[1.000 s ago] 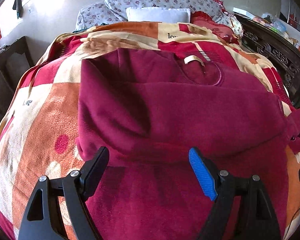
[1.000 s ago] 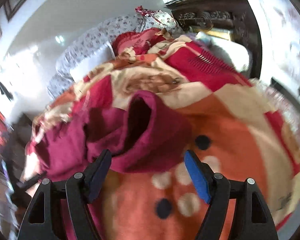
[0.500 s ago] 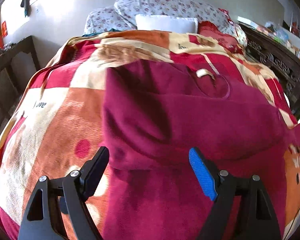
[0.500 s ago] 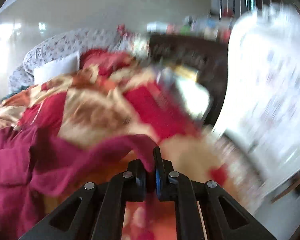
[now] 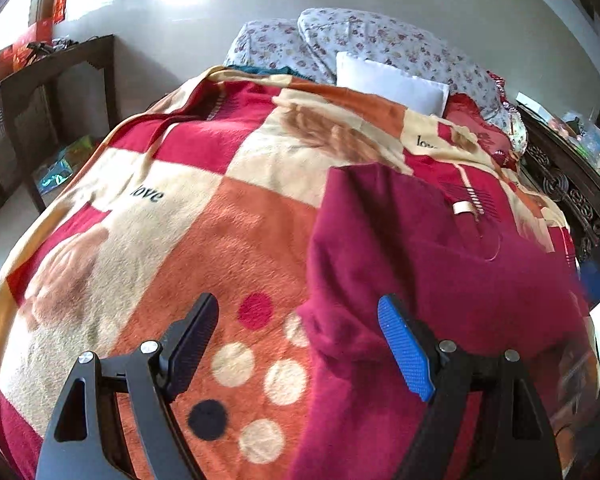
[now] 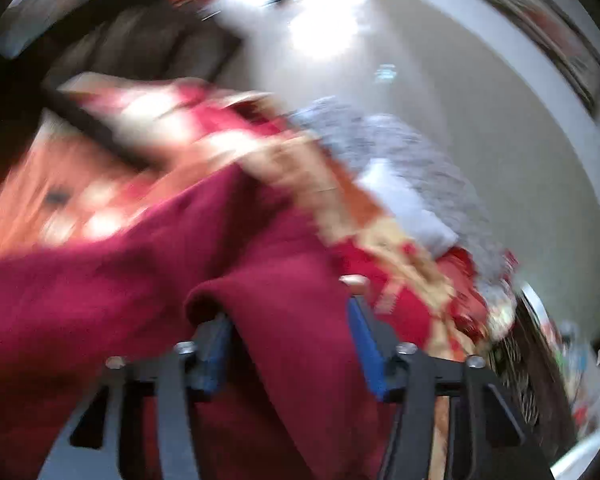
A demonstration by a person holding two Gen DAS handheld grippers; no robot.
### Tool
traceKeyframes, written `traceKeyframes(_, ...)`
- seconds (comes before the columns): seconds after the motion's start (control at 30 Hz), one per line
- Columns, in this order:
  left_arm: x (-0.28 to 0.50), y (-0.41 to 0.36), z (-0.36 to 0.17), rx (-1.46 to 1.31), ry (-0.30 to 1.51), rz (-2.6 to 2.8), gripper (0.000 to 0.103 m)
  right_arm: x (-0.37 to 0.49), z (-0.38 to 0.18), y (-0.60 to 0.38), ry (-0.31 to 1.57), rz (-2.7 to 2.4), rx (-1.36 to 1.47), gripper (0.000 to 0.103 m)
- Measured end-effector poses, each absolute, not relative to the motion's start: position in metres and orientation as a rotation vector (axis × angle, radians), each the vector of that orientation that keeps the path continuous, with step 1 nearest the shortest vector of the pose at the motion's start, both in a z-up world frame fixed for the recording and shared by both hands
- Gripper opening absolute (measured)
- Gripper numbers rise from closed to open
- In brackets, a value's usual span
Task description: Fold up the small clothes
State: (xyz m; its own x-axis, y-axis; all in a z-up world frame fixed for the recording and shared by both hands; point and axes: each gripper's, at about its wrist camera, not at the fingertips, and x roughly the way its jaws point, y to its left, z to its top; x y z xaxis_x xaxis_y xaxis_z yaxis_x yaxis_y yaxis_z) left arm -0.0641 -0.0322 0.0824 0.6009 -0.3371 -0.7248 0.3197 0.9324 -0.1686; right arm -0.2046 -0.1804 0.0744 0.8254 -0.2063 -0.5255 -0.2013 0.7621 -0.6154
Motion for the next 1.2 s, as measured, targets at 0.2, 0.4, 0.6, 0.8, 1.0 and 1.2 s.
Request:
traceKeyframes(0.2, -0.062, -0.037, 0.075, 0.023, 0.852, -0.401, 0.081, -0.24, 0.051, -0.189, 0.666, 0.005, -0.676, 0.075)
traceKeyframes(0.4, -0.069, -0.07, 0.068, -0.004, 0.896, -0.532, 0.081, -0.274, 0.073, -0.249, 0.694, -0.085, -0.406, 0.084)
traceKeyframes(0.6, -0.098, -0.105, 0.066, 0.094, 0.876, -0.624, 0.081, -0.278, 0.079, -0.312, 0.723, -0.052, 0.102, 0.085)
traceKeyframes(0.8, -0.102, -0.087, 0.06, 0.104, 0.892, -0.597, 0.081, -0.257, 0.073, -0.308, 0.726, -0.078, 0.16, 0.085)
traceKeyframes(1.0, -0.107, -0.07, 0.055, 0.106, 0.895, -0.597, 0.082, -0.215, 0.088, -0.294, 0.693, -0.117, 0.096, 0.085)
traceKeyframes(1.2, -0.132, -0.105, 0.07, 0.264, 0.749, -0.67, 0.083, -0.222, 0.087, -0.296, 0.702, -0.084, 0.135, 0.085)
